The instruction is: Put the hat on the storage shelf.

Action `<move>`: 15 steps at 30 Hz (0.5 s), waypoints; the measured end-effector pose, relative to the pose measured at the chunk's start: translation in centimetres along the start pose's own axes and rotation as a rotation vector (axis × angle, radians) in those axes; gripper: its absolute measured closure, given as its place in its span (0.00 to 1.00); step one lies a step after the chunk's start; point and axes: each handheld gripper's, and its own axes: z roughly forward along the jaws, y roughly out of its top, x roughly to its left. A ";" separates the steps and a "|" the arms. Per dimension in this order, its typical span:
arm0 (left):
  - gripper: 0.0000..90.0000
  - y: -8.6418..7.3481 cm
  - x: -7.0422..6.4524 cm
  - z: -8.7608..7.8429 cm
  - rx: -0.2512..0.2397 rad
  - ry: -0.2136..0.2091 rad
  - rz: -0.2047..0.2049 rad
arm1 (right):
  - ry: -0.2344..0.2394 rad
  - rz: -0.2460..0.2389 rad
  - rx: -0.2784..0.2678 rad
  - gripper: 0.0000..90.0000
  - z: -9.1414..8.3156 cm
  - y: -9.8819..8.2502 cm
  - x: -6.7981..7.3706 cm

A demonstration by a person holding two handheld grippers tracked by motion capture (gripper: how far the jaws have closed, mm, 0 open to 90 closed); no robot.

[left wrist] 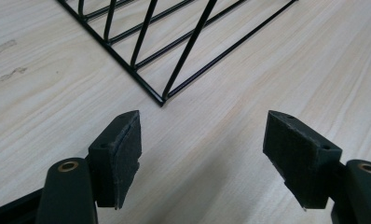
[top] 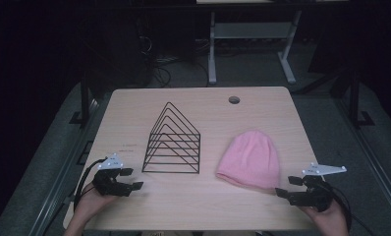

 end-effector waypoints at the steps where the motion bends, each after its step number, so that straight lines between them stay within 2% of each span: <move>1: 0.31 0.0 0.0 0.0 0.000 0.000 -0.007 | 0.002 -0.003 0.005 0.27 0.1 0.2 0.0; 6: 0.31 -0.2 -0.1 -0.1 0.011 0.002 0.004 | 0.031 0.004 0.003 0.27 0.4 1.1 -0.4; 10: 0.31 -0.1 -0.2 -0.2 0.009 0.010 0.014 | 0.034 0.008 0.004 0.26 0.3 2.0 -0.8; 13: 0.31 0.0 -0.2 -0.3 -0.007 0.005 0.002 | 0.030 0.010 -0.006 0.25 -0.1 2.7 -1.0; 15: 0.31 -0.1 -0.1 -0.2 0.009 0.004 0.011 | 0.028 0.009 -0.014 0.25 -0.2 3.4 -1.3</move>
